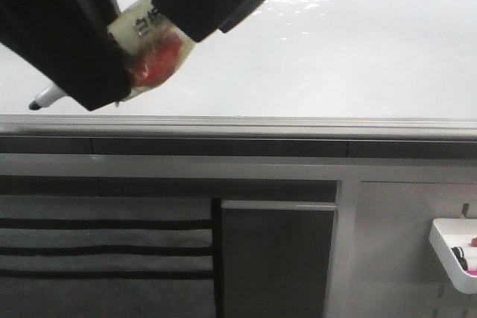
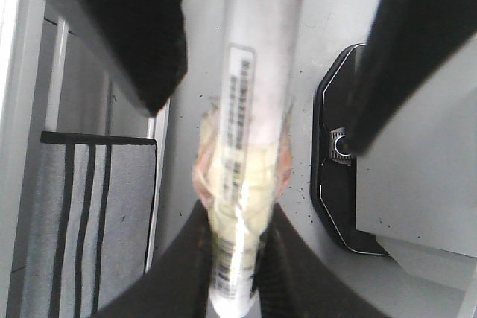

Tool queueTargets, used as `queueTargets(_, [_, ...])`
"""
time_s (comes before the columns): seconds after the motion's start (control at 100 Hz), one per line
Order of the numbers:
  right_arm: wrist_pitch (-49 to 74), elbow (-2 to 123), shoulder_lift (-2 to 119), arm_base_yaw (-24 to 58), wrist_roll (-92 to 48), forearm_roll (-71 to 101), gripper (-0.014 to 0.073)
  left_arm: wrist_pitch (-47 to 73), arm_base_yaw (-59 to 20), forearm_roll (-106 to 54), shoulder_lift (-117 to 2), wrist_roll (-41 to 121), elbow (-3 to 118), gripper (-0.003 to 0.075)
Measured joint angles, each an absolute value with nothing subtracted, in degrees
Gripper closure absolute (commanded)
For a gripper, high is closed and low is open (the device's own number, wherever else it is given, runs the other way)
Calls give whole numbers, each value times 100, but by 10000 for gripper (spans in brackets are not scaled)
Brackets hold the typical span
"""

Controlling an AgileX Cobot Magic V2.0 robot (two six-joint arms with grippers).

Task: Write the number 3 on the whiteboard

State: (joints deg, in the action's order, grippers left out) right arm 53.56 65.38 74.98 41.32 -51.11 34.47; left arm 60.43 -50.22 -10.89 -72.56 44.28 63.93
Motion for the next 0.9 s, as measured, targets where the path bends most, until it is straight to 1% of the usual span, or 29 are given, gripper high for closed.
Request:
queueTargets(0.26, [5346, 6538, 7498, 4132, -5111, 3483, 484, 6043, -5022, -1083, -7256, 4428, 6393, 738])
queueTargets(0.49, [5346, 6538, 7498, 4132, -5124, 3493, 592, 6021, -5022, -1075, -7256, 4410, 6393, 730])
queueTargets(0.56, [5346, 6538, 7498, 4132, -5124, 3493, 606, 6021, -5022, -1075, -7256, 4387, 6393, 669])
queueTargets(0.63, [5346, 6538, 7498, 4132, -5124, 3493, 611, 6021, -5022, -1070, -7256, 4387, 6393, 557])
queueTargets(0.68, [5346, 6538, 7498, 4132, -5124, 3493, 611, 6021, -5022, -1061, -7256, 4387, 6393, 454])
queueTargets(0.75, [5357, 6538, 7498, 4132, -5124, 3493, 611, 6001, -5022, -1020, -7256, 4387, 6401, 352])
queueTargets(0.82, [5357, 6538, 7498, 4132, -5124, 3455, 611, 5934, -5022, -966, -7256, 4387, 6401, 302])
queueTargets(0.9, [5366, 6538, 7498, 4132, -5124, 3373, 611, 5809, -5022, -918, -7185, 4372, 6401, 297])
